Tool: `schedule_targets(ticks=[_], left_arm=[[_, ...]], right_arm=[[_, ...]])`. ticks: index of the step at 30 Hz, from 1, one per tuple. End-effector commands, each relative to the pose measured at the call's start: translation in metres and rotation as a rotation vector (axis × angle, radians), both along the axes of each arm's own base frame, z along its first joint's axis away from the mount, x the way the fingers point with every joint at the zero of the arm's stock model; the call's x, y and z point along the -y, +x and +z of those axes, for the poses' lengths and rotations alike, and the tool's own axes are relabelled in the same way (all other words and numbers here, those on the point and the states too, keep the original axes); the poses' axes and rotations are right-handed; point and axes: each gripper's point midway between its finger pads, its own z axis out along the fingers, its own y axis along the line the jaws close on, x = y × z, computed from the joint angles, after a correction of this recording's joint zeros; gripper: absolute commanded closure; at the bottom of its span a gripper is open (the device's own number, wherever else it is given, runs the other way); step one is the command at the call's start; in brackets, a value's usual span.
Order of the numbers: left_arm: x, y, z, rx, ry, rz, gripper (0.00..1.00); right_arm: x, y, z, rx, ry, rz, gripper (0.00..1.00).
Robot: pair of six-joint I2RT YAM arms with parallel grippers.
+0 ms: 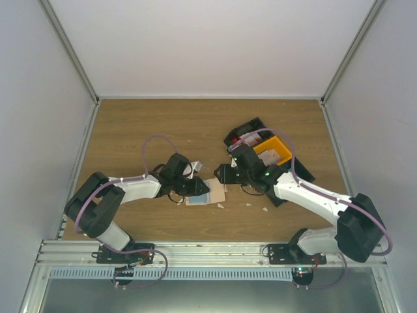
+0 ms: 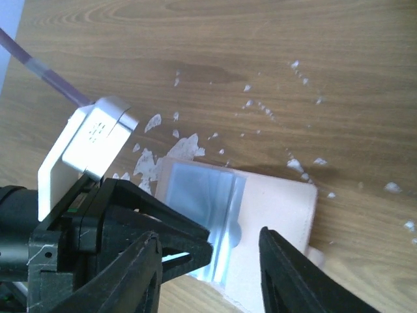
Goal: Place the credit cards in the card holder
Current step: Open the card holder at the center of the board, then pick up the credit card from the storage box.
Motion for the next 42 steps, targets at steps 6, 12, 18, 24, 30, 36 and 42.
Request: schedule_targets(ticks=[6,12,18,24,30,36,42], left_arm=[[-0.021,0.004,-0.013,0.018,0.134,0.073,0.84],[-0.04,-0.008,-0.031,-0.012,0.235,0.097,0.85],[-0.049,-0.02,-0.046,-0.06,0.269,0.103,0.85],[-0.039,-0.016,-0.032,-0.016,0.222,0.07,0.82],[-0.015,0.002,0.018,0.126,0.132,0.018,0.65],[-0.007,0.015,0.057,0.228,0.058,0.035,0.47],[-0.006,0.014,0.07,0.257,0.018,0.043,0.38]], right_arm=[[-0.033,-0.023,-0.06,-0.132,-0.132,0.166,0.75],[-0.017,-0.019,-0.096,-0.185,-0.28,0.094,0.68],[0.002,-0.029,-0.128,-0.253,-0.365,0.054,0.64],[-0.003,-0.023,-0.111,-0.216,-0.347,0.066,0.6],[-0.005,0.003,-0.032,-0.038,-0.28,0.049,0.52],[0.068,0.01,-0.006,0.011,-0.368,-0.072,0.49],[0.123,0.02,0.0,0.019,-0.464,-0.107,0.41]])
